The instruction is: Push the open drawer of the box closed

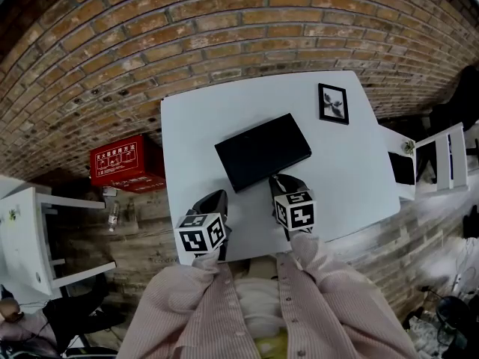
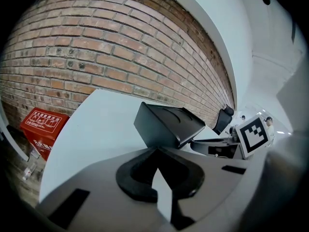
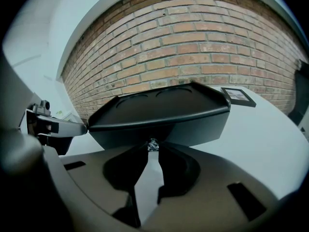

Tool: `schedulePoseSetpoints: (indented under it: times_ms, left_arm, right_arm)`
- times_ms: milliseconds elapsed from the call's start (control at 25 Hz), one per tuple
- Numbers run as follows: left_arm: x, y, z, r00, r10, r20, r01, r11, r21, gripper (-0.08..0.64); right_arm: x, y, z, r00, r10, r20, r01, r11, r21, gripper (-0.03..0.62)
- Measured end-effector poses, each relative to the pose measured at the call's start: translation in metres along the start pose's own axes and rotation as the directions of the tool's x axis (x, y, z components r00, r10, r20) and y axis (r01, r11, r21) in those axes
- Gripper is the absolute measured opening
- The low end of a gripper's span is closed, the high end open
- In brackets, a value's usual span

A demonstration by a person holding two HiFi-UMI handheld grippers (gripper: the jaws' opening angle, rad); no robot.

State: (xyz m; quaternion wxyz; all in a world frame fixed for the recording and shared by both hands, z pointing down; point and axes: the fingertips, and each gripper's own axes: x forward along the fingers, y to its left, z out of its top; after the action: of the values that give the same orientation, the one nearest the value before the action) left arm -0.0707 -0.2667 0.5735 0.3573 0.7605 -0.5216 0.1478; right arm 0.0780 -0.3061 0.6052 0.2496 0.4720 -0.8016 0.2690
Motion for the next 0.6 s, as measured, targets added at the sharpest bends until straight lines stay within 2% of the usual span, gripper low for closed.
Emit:
schedulePoseSetpoints:
  times_ms: [600]
  left_arm:
    - [-0.0011,-0.0034,0.0007,1.000,-0.001,0.006,0.001,1.000,0.010,-0.005]
  right_arm:
    - [0.0027,0.0005,0.0014,1.000,0.003,0.019,-0.003,1.000,-0.002,0.074]
